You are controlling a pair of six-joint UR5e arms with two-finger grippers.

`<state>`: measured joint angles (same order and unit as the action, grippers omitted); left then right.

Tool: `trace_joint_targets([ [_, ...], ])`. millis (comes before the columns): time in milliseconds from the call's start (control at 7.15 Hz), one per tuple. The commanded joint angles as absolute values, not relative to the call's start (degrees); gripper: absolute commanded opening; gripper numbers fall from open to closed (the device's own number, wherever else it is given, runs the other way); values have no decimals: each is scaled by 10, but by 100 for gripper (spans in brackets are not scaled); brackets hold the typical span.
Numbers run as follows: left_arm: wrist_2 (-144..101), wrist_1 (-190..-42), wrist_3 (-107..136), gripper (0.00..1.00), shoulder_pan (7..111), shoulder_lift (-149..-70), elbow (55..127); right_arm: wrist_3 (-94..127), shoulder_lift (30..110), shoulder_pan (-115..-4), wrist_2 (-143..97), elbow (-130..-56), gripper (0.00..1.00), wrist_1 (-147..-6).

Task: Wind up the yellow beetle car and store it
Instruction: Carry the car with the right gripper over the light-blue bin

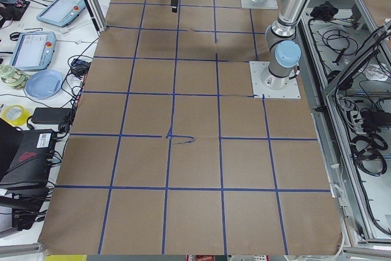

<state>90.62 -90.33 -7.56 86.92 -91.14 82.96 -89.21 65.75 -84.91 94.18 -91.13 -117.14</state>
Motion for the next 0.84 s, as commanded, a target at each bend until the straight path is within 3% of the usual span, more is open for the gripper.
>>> trace_joint_targets([
  [0, 906, -904, -76, 100, 869, -911, 830, -917, 727, -769, 962, -866, 0, -1040],
  [420, 906, -903, -80, 100, 868, -911, 829, -1150, 749, -636, 960, -867, 0, -1012],
  [699, 907, -904, -81, 100, 869, -911, 830, -1190, 733, -585, 965, -918, 0, -1056],
])
